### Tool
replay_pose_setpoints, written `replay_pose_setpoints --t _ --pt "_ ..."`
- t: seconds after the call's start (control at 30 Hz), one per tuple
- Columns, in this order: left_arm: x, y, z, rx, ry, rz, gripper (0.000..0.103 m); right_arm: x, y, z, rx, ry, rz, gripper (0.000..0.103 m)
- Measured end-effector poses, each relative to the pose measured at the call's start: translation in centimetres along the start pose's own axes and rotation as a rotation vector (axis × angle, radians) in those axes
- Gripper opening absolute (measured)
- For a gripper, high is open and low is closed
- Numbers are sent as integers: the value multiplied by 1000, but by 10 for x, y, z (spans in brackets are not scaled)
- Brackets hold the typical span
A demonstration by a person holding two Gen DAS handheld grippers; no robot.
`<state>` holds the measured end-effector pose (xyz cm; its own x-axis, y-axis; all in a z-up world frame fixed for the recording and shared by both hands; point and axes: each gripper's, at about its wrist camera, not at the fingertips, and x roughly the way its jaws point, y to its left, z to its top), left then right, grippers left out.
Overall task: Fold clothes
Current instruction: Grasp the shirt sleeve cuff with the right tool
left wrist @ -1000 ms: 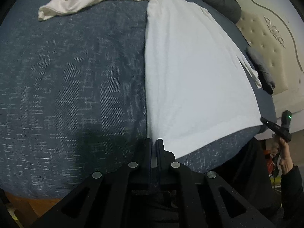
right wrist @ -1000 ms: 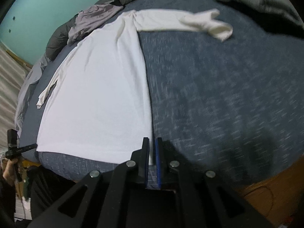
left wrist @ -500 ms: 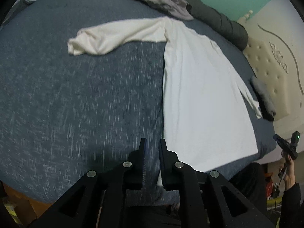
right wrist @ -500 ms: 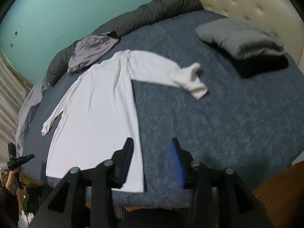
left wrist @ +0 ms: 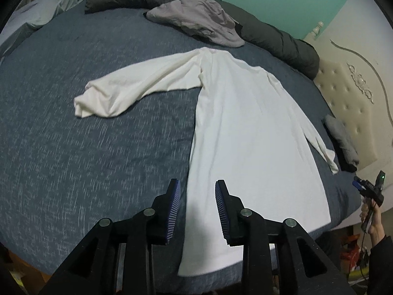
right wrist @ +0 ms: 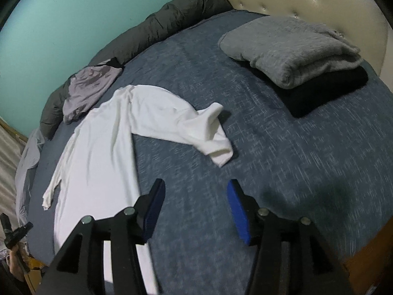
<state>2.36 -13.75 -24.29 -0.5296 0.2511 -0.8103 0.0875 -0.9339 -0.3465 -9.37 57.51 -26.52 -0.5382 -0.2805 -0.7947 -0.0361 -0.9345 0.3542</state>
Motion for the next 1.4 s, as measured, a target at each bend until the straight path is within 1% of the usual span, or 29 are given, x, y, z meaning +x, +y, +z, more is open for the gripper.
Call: replay_pose_setpoints --t 0.17,0.33,0.4,0.5,0.63,0.7,0.77,0.8,0.83,0.87,0.9,0.93,0.97,1.03,1.1,1.2,1.4 --pt "19 -10 20 -43 -48 -20 33 30 2 20 -61 21 -48 53" --pt "44 -20 37 -69 -76 -48 33 49 -26 44 54 -19 -104 53" --pt "59 -24 43 -63 -79 -50 33 63 -35 50 77 1 -141 53" --pt "83 -29 50 -56 -74 -49 33 82 -35 53 68 30 -161 53" --pt "113 -33 55 -49 -68 -53 33 110 -31 55 58 91 -184 53" --pt "127 -37 57 -40 -66 -53 33 117 -28 54 50 97 -192 53" --pt "137 -39 57 -35 -69 -57 33 121 -22 53 19 100 -220 54" --pt "142 -40 57 -34 -72 -60 33 121 -18 53 3 97 -233 51" --pt "146 -41 57 -33 -75 -63 33 120 -15 53 -14 91 -239 36" --pt "150 -42 56 -32 -78 -66 33 120 -11 51 -25 91 -243 28" --pt "154 -43 56 -32 -83 -68 33 119 -8 49 -36 91 -248 17" --pt "157 -43 55 -32 -89 -69 33 119 -4 46 -47 91 -253 10" --pt "159 -43 54 -35 -94 -72 33 117 3 45 -75 87 -262 7" --pt "164 -42 51 -41 -102 -78 33 114 14 43 -123 77 -277 4" --pt "167 -41 47 -43 -106 -80 33 107 21 45 -150 53 -281 3" --pt "172 -37 40 -52 -99 -85 33 88 26 58 -161 2 -287 3" --pt "172 -32 33 -65 -93 -88 33 35 20 107 -167 -121 -336 3"
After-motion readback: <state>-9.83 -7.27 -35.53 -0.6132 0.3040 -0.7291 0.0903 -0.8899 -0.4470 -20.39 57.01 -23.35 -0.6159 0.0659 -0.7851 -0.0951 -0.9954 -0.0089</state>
